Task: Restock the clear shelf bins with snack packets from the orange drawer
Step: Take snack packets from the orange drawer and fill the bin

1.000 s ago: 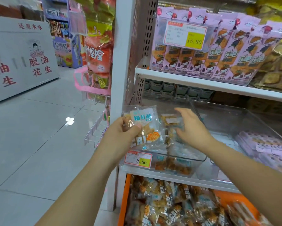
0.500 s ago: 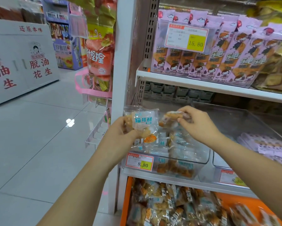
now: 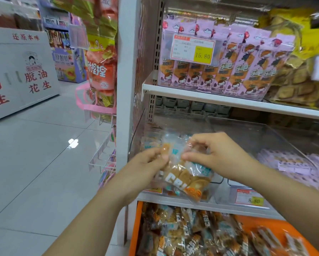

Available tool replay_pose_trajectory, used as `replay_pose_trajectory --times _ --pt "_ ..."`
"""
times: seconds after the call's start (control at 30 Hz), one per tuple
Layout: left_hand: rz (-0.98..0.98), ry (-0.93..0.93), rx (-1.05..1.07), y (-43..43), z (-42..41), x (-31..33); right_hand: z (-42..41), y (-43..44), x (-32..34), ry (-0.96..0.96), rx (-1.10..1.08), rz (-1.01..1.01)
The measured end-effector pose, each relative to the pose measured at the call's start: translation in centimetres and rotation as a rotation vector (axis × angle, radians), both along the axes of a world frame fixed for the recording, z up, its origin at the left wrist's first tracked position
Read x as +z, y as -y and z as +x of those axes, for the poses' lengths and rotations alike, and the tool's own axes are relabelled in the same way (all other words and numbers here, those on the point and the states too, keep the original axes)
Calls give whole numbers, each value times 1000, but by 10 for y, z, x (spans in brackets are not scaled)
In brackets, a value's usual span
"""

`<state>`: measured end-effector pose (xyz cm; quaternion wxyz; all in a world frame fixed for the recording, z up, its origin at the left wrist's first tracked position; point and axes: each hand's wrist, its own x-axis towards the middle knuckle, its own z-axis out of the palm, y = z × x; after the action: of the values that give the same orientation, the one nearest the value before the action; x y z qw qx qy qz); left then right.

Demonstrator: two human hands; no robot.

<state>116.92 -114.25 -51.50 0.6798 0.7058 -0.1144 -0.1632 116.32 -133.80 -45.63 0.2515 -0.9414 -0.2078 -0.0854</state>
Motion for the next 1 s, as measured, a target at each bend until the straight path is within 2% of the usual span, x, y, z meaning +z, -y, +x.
replay_pose_trajectory --times 0.07,0.13,0.2,0.3,0.33,0.47,0.57,0.67,0.77,0.9,1.0 --pt "22 25 -106 0 -6 3 3 -6 -2 86 39 -124" --pt "153 147 -174 0 -8 1 6 -12 -5 152 74 -146" --pt "221 248 -159 1 -9 -1 6 -19 -7 169 91 -55" --pt "195 287 -95 -4 -7 -2 4 -23 -7 216 35 90" --pt "190 286 -85 -6 -6 -1 4 -22 -5 179 17 104" --pt "243 317 -35 -16 -5 1 8 -11 -4 -299 80 29" --pt "251 349 12 -18 -6 3 14 -14 -8 -294 143 71" --pt "299 382 281 -31 1 7 29 -18 -11 -174 64 228" --pt "457 392 476 -52 10 7 56 -22 -19 -43 -79 383" --pt "837 298 309 -58 18 -8 88 -35 -46 -150 -136 489" --pt "949 286 219 -54 20 -13 101 -42 -65 -202 -128 420"
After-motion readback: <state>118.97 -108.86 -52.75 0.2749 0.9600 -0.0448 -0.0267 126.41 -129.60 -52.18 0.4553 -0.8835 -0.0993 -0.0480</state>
